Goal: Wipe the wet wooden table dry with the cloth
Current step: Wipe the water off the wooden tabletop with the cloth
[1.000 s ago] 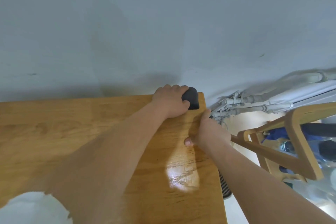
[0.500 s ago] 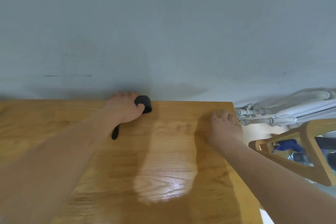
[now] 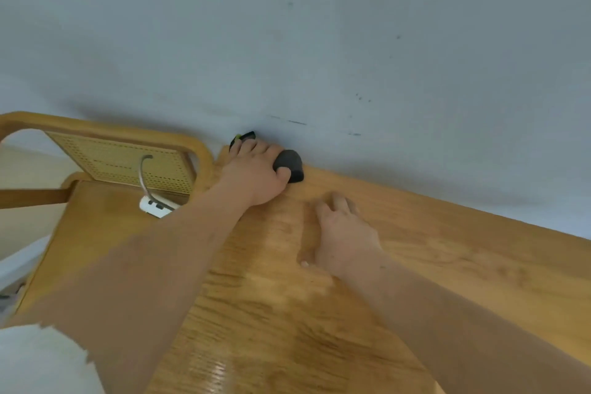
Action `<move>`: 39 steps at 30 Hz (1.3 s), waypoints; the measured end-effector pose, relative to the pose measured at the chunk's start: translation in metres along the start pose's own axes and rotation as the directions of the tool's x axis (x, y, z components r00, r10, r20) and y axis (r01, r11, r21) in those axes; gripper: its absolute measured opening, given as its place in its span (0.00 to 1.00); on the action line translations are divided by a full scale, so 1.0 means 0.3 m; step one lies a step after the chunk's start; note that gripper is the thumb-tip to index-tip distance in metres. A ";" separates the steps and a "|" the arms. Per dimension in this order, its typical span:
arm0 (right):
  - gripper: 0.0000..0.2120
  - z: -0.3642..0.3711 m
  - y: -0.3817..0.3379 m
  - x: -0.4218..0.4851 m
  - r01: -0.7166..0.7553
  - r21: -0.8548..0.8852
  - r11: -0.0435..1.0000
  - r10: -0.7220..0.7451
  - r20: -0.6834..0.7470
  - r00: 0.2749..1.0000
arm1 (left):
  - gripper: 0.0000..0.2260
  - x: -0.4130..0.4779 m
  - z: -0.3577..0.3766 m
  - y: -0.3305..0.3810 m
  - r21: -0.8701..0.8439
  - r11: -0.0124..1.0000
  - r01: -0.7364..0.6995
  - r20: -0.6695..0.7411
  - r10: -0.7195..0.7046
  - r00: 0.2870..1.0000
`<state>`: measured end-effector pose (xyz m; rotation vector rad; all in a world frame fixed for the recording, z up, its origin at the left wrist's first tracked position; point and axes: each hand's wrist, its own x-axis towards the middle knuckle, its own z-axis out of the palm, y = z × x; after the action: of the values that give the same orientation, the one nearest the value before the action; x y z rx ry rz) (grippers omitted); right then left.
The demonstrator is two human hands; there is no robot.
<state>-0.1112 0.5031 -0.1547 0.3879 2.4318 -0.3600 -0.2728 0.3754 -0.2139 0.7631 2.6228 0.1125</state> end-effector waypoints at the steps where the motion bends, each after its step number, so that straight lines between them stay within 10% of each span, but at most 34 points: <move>1: 0.50 0.007 -0.045 0.014 0.019 -0.034 0.999 -0.019 0.013 1.000 | 0.28 -0.001 -0.009 -0.056 -0.004 1.000 0.019 -0.009 -0.019 1.000; 16: 0.77 0.021 -0.291 0.124 -0.138 -0.102 0.985 0.140 0.015 0.990 | 0.31 -0.175 0.052 -0.245 -0.437 0.847 0.303 0.013 -0.331 0.944; 33: 0.75 0.008 -0.261 0.139 -0.102 -0.162 0.981 0.100 -0.024 0.995 | 0.28 0.118 -0.033 -0.244 -0.403 0.869 0.289 0.153 -0.248 0.957; 39: 0.76 0.015 -0.268 0.122 -0.117 -0.165 0.979 0.111 -0.045 0.993 | 0.28 -0.136 0.088 -0.261 -0.509 0.821 0.258 0.005 -0.297 0.955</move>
<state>-0.1653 0.4343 -0.1687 0.4600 2.4392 -0.0985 -0.2698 0.2864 -0.2380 0.1913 2.5587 0.7258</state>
